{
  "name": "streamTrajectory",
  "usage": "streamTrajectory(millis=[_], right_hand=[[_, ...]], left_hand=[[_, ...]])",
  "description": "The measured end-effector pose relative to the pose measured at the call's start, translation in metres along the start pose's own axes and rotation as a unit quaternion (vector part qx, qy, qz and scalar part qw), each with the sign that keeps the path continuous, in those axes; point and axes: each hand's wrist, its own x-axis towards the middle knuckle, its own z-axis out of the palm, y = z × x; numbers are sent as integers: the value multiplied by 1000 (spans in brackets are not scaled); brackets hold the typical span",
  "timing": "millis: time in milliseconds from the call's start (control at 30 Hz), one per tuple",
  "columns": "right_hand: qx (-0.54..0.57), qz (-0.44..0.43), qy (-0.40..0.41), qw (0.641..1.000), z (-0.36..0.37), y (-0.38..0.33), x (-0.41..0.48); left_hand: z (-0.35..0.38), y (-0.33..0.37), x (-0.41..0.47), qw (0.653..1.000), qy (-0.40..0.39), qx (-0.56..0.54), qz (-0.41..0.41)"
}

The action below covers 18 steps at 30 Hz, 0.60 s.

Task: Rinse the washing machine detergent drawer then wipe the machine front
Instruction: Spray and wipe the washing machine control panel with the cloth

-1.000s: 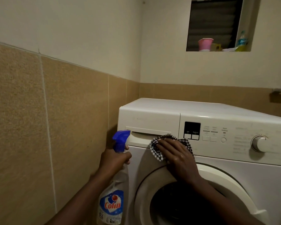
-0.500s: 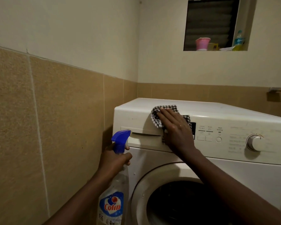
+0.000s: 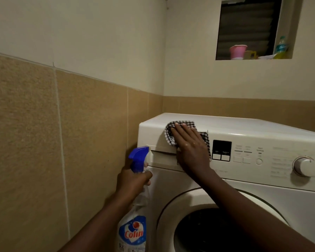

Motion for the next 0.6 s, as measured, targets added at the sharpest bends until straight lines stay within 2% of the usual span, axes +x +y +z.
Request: streamTrajectory(millis=[100,300,467,600], right_hand=[[18,12,0,1000,11,-20,3],[38,-92,-42,994,33,-45,-4],[50,-75,-43,995,34,-60,28],[68,-99,-63,991,43,-61,-4]], left_hand=[[-2,2,0,1000,13,-5,-4],[-2,3,5,999,24,-27,-12],[-2,-1,6,997,29,-76,-15],[-7,6,8,995,38,-95,2]])
